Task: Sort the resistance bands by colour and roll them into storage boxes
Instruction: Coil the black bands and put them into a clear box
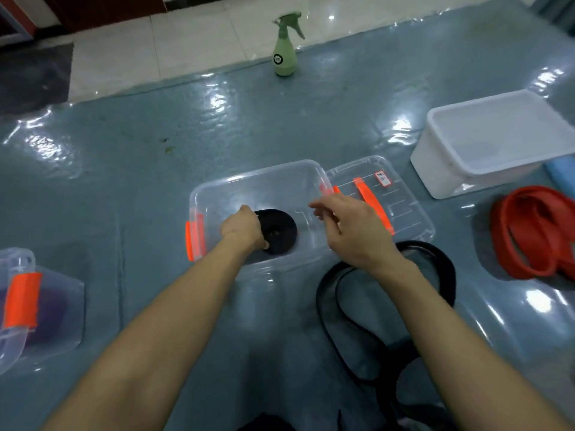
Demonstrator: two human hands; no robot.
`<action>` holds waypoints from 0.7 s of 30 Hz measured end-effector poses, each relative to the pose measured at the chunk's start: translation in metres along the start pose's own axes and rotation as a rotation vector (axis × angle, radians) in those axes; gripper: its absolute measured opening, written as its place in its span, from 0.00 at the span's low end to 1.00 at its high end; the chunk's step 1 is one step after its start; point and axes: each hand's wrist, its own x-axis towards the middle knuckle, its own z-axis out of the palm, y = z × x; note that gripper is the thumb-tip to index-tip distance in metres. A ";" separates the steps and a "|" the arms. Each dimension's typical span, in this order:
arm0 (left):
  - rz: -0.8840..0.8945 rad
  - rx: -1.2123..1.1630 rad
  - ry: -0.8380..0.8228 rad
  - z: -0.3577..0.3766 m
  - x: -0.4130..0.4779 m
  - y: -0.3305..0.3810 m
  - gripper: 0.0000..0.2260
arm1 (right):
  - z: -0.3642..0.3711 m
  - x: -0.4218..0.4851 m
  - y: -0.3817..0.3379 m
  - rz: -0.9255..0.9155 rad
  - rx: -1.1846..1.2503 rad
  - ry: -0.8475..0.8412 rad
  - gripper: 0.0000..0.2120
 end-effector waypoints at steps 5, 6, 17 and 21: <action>0.139 -0.142 0.223 -0.009 -0.043 0.009 0.22 | -0.018 -0.079 0.042 0.119 -0.061 0.306 0.12; 0.212 -0.216 0.299 -0.007 -0.059 0.010 0.22 | -0.018 -0.090 0.051 0.179 -0.109 0.267 0.14; 0.529 0.057 0.531 0.028 -0.134 0.053 0.16 | -0.008 -0.162 0.126 0.540 -0.391 -0.254 0.37; 0.541 0.001 0.553 0.033 -0.126 0.057 0.13 | -0.013 -0.173 0.144 0.582 -0.354 -0.139 0.29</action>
